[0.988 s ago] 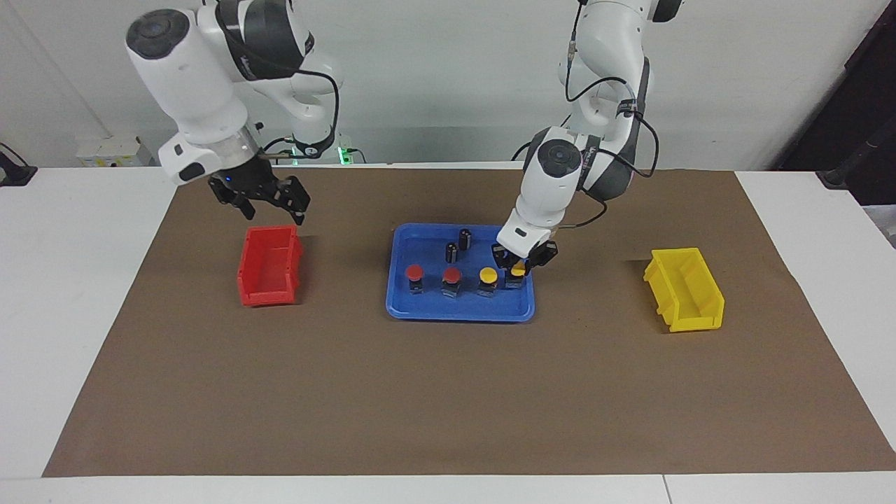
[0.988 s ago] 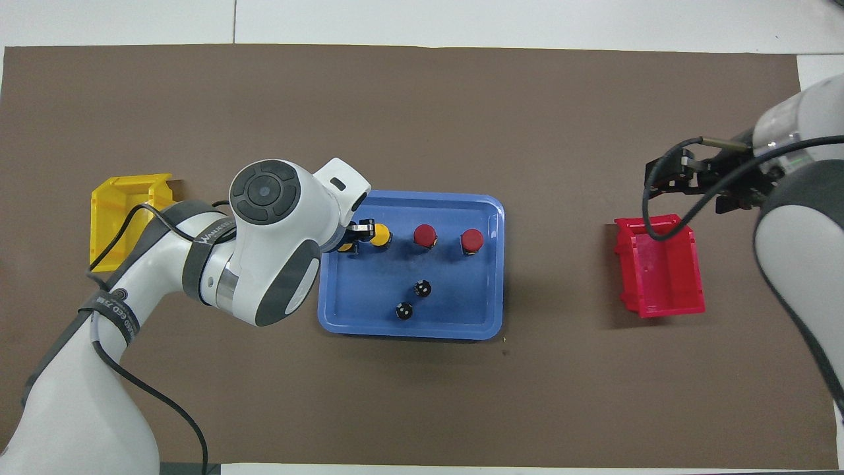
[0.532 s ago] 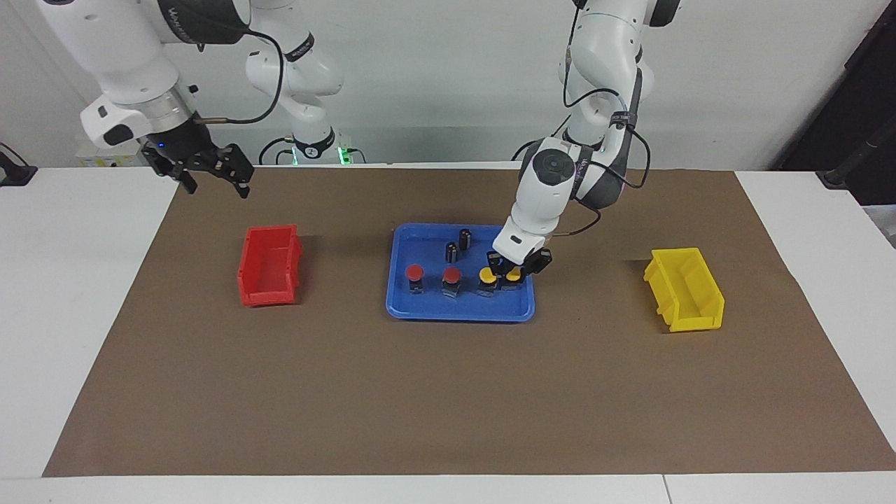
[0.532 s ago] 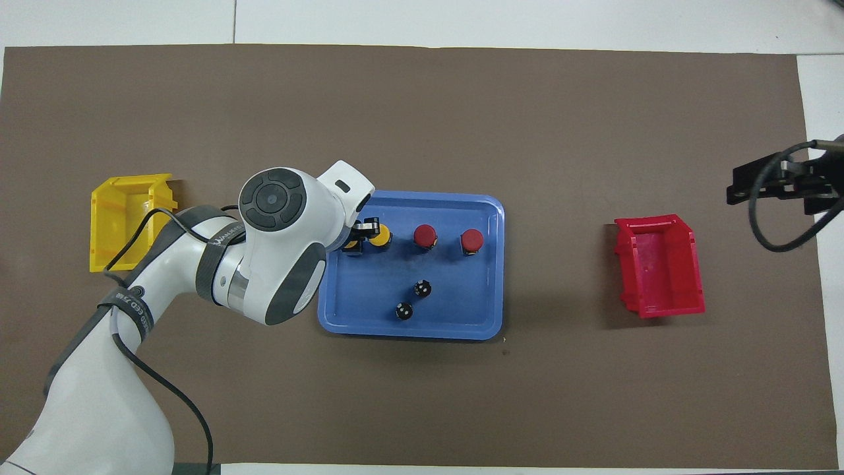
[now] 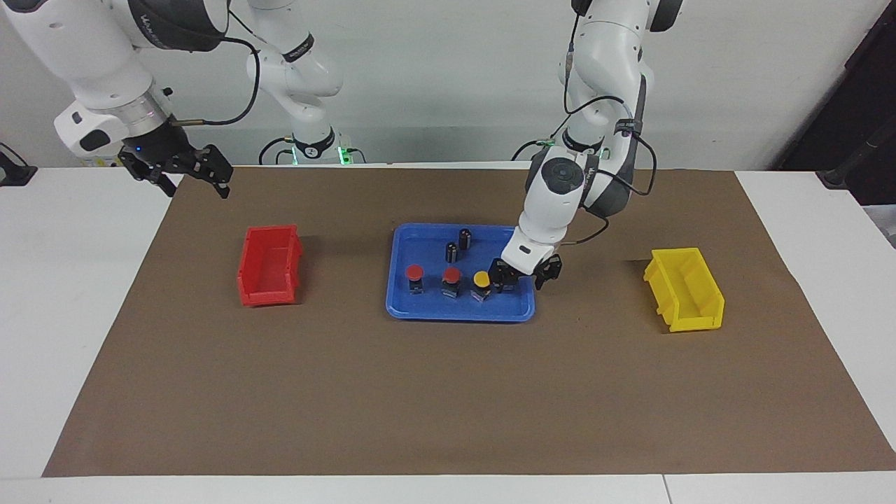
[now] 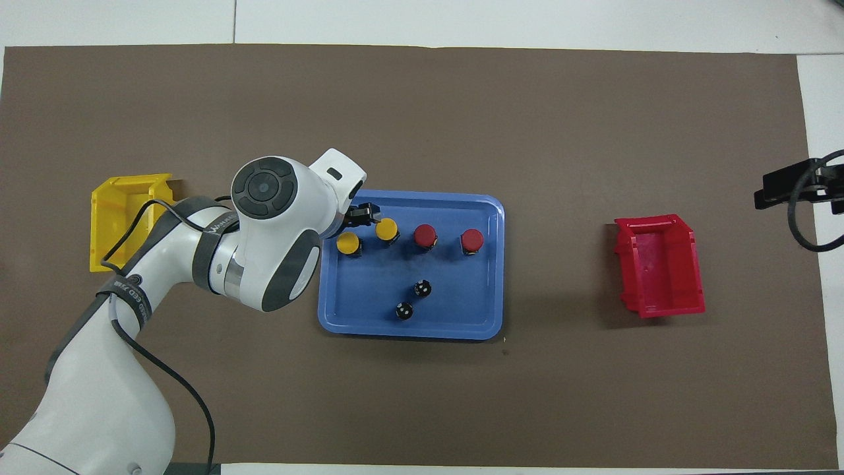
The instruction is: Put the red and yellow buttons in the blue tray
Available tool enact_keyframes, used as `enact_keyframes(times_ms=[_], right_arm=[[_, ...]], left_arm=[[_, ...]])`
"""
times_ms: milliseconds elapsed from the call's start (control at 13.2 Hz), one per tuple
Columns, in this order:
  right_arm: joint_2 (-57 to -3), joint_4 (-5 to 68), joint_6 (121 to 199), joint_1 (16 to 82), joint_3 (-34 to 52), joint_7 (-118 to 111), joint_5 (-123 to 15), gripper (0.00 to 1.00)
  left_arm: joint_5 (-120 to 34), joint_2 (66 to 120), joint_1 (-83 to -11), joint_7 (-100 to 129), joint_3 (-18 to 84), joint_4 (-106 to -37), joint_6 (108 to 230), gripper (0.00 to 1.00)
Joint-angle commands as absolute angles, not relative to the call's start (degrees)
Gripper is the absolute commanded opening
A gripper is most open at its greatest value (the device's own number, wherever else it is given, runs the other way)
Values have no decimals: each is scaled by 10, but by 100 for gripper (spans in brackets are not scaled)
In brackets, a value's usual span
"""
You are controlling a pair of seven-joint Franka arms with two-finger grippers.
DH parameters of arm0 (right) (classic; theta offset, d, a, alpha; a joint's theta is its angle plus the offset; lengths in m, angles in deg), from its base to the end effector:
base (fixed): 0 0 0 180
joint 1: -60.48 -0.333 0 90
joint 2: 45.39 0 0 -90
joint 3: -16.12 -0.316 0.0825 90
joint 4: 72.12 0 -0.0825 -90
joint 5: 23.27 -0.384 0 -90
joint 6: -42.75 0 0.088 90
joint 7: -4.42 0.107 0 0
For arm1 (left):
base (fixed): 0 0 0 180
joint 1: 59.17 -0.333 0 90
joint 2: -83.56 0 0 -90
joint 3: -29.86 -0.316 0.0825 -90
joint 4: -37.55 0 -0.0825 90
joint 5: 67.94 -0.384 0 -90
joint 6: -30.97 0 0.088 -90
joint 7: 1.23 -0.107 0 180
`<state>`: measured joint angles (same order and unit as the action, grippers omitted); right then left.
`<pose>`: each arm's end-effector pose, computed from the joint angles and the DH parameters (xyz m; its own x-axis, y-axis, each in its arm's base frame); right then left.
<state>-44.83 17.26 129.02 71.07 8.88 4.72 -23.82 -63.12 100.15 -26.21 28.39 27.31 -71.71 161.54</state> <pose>0.5495 -0.0314 0.6187 0.9960 -0.0628 -0.0640 -0.0636 -0.9979 -0.0105 0.5376 -0.3196 0.3551 0.9983 0.0378 0.0433 0.0338 -0.9955 0.0884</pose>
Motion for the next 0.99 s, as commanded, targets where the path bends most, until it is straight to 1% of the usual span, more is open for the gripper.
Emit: enact_keyframes(times_ms=[0, 152, 304, 380, 608, 760, 912], right_arm=[[-451, 171, 1291, 704, 87, 37, -220, 100], [-450, 165, 1291, 703, 85, 28, -216, 100], [-449, 164, 1290, 703, 85, 27, -216, 100], [-447, 160, 1290, 704, 85, 27, -219, 100], [-446, 156, 1288, 704, 85, 28, -220, 100], [-446, 156, 1288, 704, 85, 27, -223, 100], [-446, 157, 1288, 703, 85, 27, -223, 100]], left_arm=[[-620, 991, -289, 268, 271, -647, 1513, 97], [-626, 982, -312, 209, 267, -578, 1400, 98], [-641, 963, -345, 136, 259, -540, 1312, 100], [-660, 948, -370, 113, 253, -532, 1289, 100], [-665, 891, -436, 90, 246, -536, 1234, 100], [-664, 868, -477, 22, 245, -533, 1215, 100], [-664, 851, -512, 2, 245, -533, 1206, 100]])
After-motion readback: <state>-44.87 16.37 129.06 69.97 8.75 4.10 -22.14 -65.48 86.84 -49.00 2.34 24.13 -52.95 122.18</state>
